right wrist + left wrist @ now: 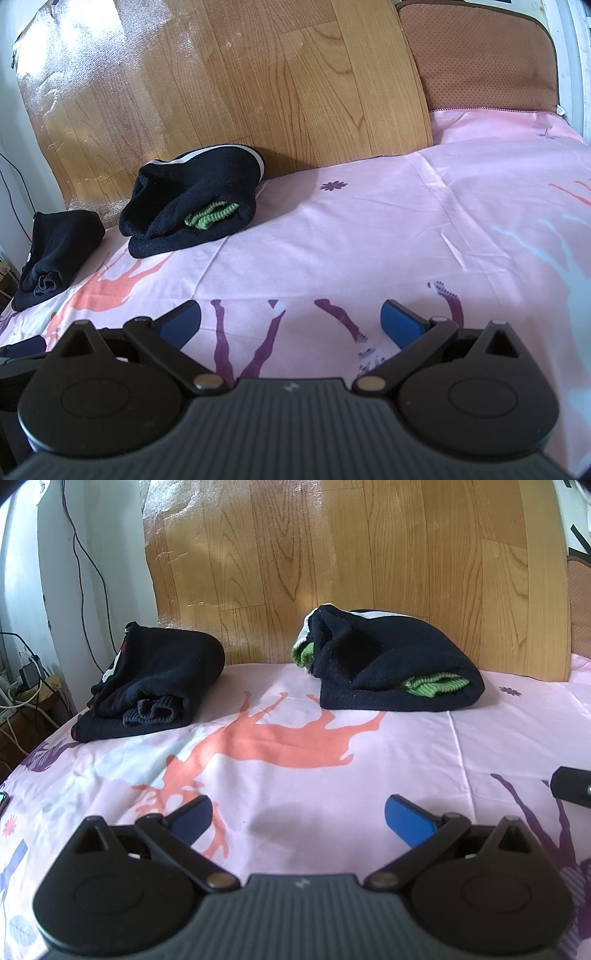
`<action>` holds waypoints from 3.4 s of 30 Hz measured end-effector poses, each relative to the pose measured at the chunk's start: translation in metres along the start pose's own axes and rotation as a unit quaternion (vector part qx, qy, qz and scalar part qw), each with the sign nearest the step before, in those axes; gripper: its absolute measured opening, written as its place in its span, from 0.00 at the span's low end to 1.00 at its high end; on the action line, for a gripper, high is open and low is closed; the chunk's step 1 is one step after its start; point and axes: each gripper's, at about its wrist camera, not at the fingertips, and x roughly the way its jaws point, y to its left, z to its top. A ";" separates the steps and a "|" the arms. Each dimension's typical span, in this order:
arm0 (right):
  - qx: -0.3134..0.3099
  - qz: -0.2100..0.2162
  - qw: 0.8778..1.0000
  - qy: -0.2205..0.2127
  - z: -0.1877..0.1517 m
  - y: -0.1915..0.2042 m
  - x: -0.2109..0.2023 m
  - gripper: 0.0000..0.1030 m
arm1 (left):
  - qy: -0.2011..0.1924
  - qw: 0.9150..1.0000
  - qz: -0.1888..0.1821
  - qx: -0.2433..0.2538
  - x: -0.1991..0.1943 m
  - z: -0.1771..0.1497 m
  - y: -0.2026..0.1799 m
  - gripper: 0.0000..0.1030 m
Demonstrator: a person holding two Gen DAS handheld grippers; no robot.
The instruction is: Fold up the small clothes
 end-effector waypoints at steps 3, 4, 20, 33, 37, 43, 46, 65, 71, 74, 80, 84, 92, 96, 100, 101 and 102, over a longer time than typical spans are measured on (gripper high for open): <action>0.001 -0.002 1.000 -0.002 0.000 0.000 0.000 1.00 | -0.002 1.000 -0.001 -0.001 0.000 0.000 0.000 1.00; 0.002 -0.003 1.000 -0.003 0.000 -0.001 0.000 1.00 | -0.002 1.000 -0.002 -0.002 0.000 0.000 0.000 1.00; 0.001 -0.009 1.000 -0.009 0.000 -0.001 -0.001 1.00 | -0.004 1.000 -0.013 -0.011 -0.001 0.000 0.003 1.00; 0.004 -0.008 1.000 -0.008 0.000 -0.002 -0.001 1.00 | -0.005 1.000 -0.017 -0.010 -0.001 0.000 0.004 1.00; 0.004 -0.008 1.000 -0.008 0.000 -0.001 -0.001 1.00 | -0.009 0.999 -0.031 -0.018 -0.004 0.000 0.007 1.00; 0.004 -0.008 1.000 -0.008 0.000 -0.001 -0.001 1.00 | -0.018 0.998 -0.047 -0.031 -0.005 0.000 0.011 1.00; 0.004 -0.008 1.000 -0.008 0.000 -0.001 -0.001 1.00 | -0.016 0.998 -0.039 -0.039 -0.004 0.001 0.012 1.00; 0.002 -0.008 1.000 -0.008 -0.001 0.001 -0.001 1.00 | -0.014 0.999 -0.007 -0.030 -0.003 0.002 0.009 1.00; 0.001 -0.008 1.000 -0.007 -0.001 0.001 -0.002 1.00 | -0.013 1.000 -0.012 -0.024 -0.003 0.002 0.008 1.00; -0.002 -0.010 1.000 -0.008 -0.001 0.002 -0.002 1.00 | -0.012 0.999 -0.016 -0.026 -0.003 0.002 0.009 1.00; -0.009 -0.014 1.000 -0.007 -0.001 0.003 0.000 1.00 | -0.009 0.999 -0.024 -0.027 -0.003 0.002 0.010 1.00; -0.012 -0.017 1.000 -0.007 0.000 0.003 0.000 1.00 | -0.009 0.999 -0.028 -0.028 -0.004 0.001 0.010 1.00; -0.025 -0.025 0.999 -0.015 -0.002 0.006 -0.001 1.00 | -0.003 0.999 -0.038 -0.038 -0.002 0.001 0.013 1.00; -0.028 -0.025 0.999 -0.017 -0.002 0.007 -0.002 1.00 | -0.005 0.999 -0.035 -0.035 -0.003 0.001 0.012 1.00; -0.027 -0.025 0.999 -0.016 -0.002 0.007 -0.001 1.00 | -0.006 0.999 -0.032 -0.034 -0.003 0.001 0.011 1.00; -0.027 -0.025 0.999 -0.015 -0.002 0.007 -0.001 1.00 | -0.006 0.999 -0.031 -0.034 -0.003 0.001 0.011 1.00; -0.027 -0.025 0.999 -0.015 -0.002 0.007 -0.001 1.00 | -0.007 0.999 -0.031 -0.034 -0.003 0.001 0.010 1.00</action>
